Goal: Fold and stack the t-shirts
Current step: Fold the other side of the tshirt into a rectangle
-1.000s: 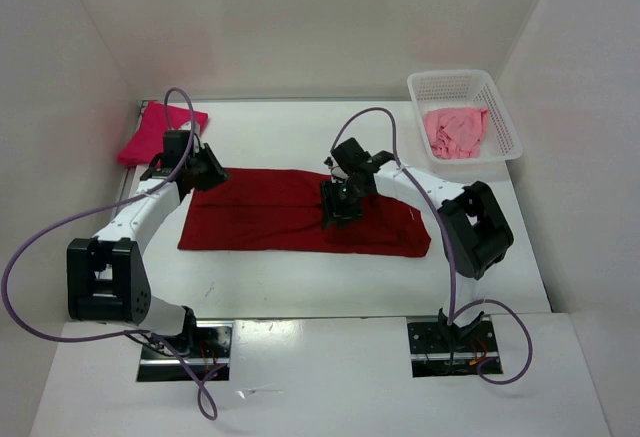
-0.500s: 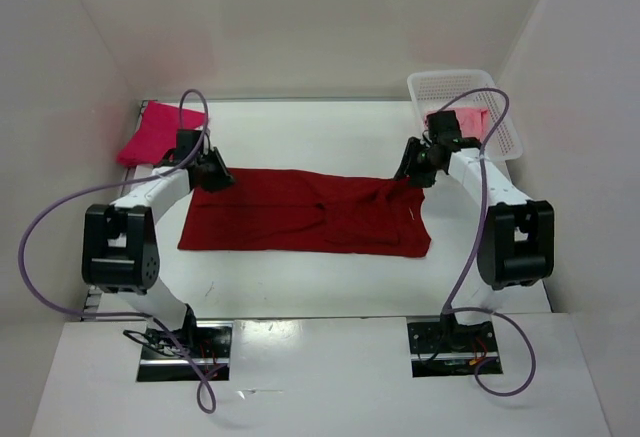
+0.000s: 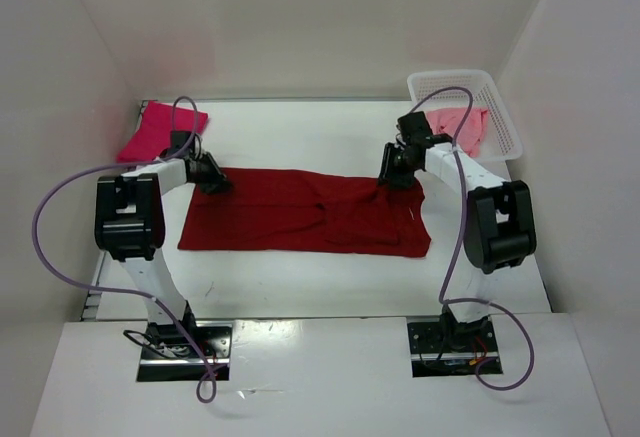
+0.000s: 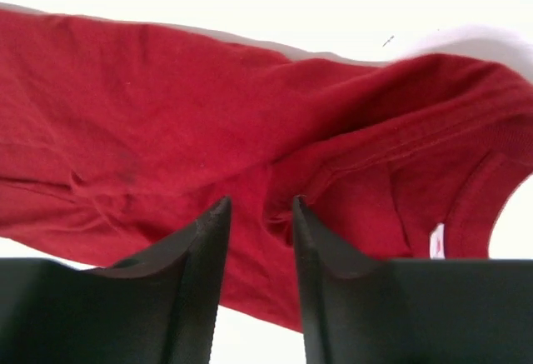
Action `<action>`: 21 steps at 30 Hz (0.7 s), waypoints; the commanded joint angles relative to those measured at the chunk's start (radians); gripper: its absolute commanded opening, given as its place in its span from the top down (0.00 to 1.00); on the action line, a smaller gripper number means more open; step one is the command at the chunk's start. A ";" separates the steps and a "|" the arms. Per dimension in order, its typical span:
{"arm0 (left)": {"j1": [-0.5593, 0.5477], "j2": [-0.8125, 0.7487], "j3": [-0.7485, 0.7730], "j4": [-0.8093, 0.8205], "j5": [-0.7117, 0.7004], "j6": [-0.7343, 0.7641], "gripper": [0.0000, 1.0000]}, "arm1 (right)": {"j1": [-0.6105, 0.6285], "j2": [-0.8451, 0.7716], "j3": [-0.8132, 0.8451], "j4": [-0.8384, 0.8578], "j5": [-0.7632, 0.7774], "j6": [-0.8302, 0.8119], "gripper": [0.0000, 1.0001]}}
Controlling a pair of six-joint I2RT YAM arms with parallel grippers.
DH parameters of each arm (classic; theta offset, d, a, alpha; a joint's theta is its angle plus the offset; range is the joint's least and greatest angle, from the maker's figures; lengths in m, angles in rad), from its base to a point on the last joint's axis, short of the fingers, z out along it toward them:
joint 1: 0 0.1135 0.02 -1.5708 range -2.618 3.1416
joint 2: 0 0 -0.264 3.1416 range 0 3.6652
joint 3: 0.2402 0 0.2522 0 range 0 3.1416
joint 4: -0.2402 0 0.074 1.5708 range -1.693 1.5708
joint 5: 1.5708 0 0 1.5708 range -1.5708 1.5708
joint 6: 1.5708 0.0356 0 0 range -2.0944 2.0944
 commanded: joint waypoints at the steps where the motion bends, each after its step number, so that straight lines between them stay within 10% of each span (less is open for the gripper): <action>1: 0.014 0.017 0.036 0.011 0.021 -0.004 0.71 | 0.004 0.037 0.058 -0.003 0.032 0.000 0.63; 8: 0.087 0.026 0.018 0.024 0.054 -0.025 0.71 | 0.004 0.048 0.056 -0.017 0.109 0.009 0.98; 21: 0.231 0.023 -0.050 0.042 0.068 -0.085 0.71 | -0.141 -0.058 -0.084 0.022 0.218 0.061 0.91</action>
